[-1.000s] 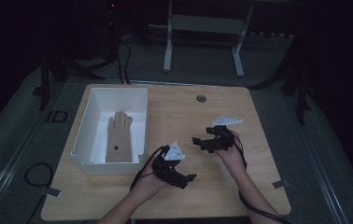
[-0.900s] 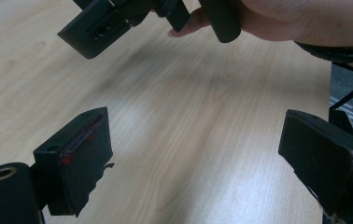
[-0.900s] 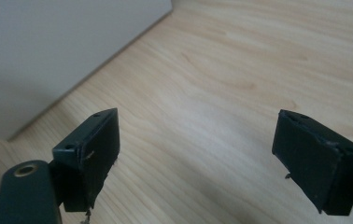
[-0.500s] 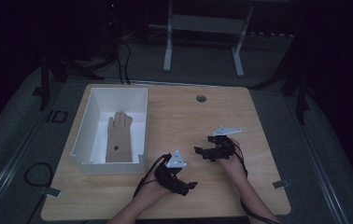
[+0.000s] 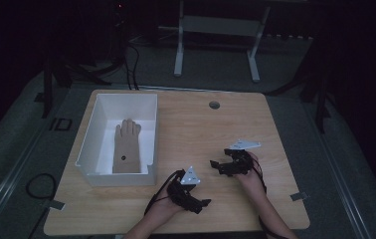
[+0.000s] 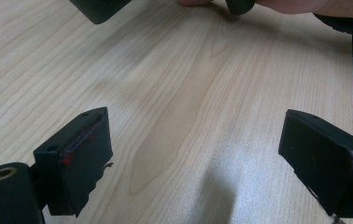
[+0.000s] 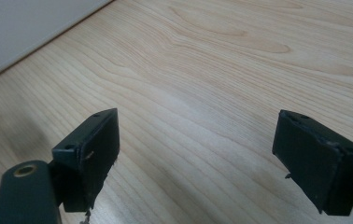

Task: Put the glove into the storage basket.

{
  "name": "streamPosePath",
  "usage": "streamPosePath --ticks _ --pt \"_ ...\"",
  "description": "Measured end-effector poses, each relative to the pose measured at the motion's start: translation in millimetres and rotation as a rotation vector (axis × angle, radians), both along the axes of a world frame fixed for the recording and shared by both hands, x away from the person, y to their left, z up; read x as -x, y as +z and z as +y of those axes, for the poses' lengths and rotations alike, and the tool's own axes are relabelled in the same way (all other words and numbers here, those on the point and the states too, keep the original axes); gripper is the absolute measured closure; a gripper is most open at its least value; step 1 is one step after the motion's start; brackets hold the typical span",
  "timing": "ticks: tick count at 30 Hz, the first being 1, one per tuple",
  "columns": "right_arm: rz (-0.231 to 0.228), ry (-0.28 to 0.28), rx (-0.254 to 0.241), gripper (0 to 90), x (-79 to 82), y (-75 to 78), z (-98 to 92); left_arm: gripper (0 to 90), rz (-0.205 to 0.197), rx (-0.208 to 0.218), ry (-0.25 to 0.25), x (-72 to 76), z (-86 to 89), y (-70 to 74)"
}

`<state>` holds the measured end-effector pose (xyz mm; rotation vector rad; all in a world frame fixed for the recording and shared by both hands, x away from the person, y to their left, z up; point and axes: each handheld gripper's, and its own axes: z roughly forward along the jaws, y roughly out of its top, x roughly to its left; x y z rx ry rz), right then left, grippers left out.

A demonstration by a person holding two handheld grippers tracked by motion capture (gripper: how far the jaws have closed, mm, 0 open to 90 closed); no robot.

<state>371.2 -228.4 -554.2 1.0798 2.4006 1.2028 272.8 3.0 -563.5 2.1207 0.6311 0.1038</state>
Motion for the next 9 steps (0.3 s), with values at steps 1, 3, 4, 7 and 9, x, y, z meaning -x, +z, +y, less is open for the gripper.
streamPosePath --ticks 1,3,4,7,9 --pt "-0.002 0.0 0.0 14.9 0.2 -0.3 -0.1 10.0 0.002 -0.001 -0.002 0.1 0.1 -0.4" --pt "-0.007 -0.003 0.009 14.9 0.3 -0.5 -0.1 10.0 0.0 -0.002 -0.001 0.5 0.1 -0.9" --pt "-0.007 -0.002 0.01 14.9 0.2 -0.5 0.0 10.0 -0.001 -0.002 0.0 0.5 0.2 -1.1" --pt "-0.011 -0.005 0.003 14.9 -0.4 -0.1 -0.8 10.0 -0.008 0.002 0.006 0.5 0.5 -0.6" --pt "-0.013 -0.007 0.0 14.9 -0.4 0.0 -1.4 10.0 -0.008 0.001 0.006 0.5 0.3 -0.3"
